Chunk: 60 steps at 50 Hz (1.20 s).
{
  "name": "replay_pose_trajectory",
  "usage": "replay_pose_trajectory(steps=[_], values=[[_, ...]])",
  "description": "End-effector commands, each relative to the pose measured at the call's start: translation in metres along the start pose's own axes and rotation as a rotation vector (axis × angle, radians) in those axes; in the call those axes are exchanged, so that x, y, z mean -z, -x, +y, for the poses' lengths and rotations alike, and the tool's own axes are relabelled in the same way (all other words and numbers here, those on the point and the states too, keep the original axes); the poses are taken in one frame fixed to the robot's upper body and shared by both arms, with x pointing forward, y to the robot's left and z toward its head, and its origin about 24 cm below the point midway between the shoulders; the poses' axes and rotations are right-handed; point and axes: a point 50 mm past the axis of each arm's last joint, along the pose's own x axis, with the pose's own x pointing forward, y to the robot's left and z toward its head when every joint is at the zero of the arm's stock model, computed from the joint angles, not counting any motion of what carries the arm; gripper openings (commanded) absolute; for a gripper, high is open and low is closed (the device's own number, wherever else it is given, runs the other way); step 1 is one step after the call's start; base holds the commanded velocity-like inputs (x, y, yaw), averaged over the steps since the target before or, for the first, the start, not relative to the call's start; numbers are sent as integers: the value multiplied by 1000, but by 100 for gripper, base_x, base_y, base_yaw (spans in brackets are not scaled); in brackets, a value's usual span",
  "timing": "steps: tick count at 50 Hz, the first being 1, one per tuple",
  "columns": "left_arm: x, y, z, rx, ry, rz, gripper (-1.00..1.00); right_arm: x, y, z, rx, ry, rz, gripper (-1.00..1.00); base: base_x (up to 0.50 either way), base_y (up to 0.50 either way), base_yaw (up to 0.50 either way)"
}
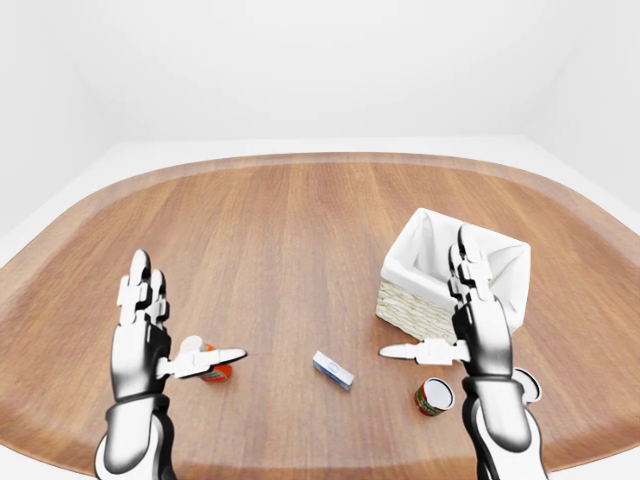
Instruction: Pick up the ketchup, and put it in the basket.
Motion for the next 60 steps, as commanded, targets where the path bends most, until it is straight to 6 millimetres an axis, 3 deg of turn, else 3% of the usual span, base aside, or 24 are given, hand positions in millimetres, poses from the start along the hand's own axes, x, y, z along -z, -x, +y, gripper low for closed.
replay_pose_trajectory(steps=[1,22,53,60], values=[[13,2,8,-33,-39,29,100,-2,1,-1,0,1,-7,100,0,0,0],[48,-4,6,-43,-69,129,100,-1,1,0,-2,3,-3,100,0,0,0],[72,-8,18,-95,-109,222,100,-2,2,-1,2,4,-6,100,0,0,0],[87,-11,18,-105,-122,282,100,-1,1,0,0,4,-2,100,0,0,0]])
